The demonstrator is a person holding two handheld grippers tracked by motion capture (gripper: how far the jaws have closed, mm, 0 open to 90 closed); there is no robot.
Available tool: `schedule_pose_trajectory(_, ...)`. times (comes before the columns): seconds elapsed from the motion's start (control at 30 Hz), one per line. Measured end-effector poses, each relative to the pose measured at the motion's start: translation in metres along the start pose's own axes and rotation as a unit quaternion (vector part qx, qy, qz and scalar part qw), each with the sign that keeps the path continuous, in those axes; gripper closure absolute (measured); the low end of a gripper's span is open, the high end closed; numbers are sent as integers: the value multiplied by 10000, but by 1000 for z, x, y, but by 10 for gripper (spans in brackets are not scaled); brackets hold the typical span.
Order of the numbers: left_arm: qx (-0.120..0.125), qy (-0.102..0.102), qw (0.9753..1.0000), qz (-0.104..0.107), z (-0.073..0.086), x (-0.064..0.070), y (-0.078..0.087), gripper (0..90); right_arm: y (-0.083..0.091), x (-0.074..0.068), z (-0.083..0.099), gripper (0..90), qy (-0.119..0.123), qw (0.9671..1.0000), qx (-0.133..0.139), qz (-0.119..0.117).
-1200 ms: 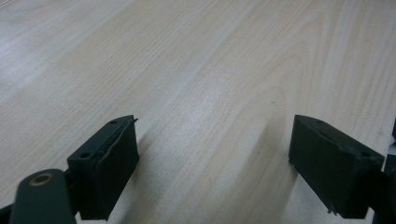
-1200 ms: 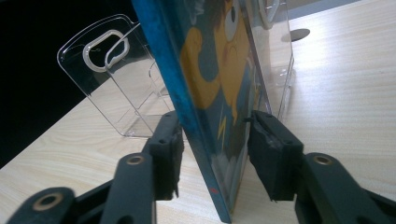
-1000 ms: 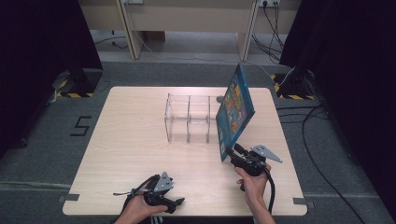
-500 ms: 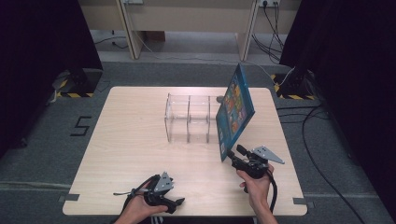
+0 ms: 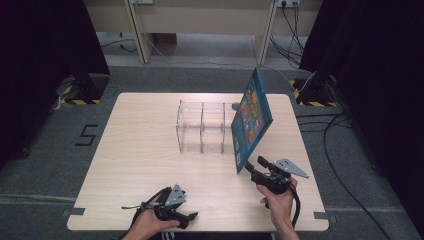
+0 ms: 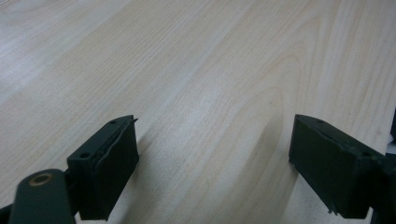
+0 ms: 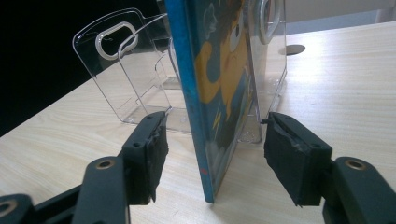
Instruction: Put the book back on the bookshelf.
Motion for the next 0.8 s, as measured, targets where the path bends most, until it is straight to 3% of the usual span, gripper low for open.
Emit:
schedule_pose_trajectory(0.43,24,-12,10000,21,0,0,0,143,10,-7,1,291,215,9996,15,-200)
schedule_pose_trajectory(0.63,55,-26,10000,34,1,0,0,142,15,-6,2,210,226,9997,42,-98)
schedule_pose_trajectory(0.8,81,-66,9999,83,2,0,0,130,19,-7,3,156,243,9996,44,-158)
Point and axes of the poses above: each handheld gripper's, and its own axes: y roughly backward along the jaws, z roughly out of its underside, x roughly to its right, the point moved 5 cm from there along -y, roughly forward along the jaws, and after that the axes turned 5 degrees about y, right-handed, at the moved point
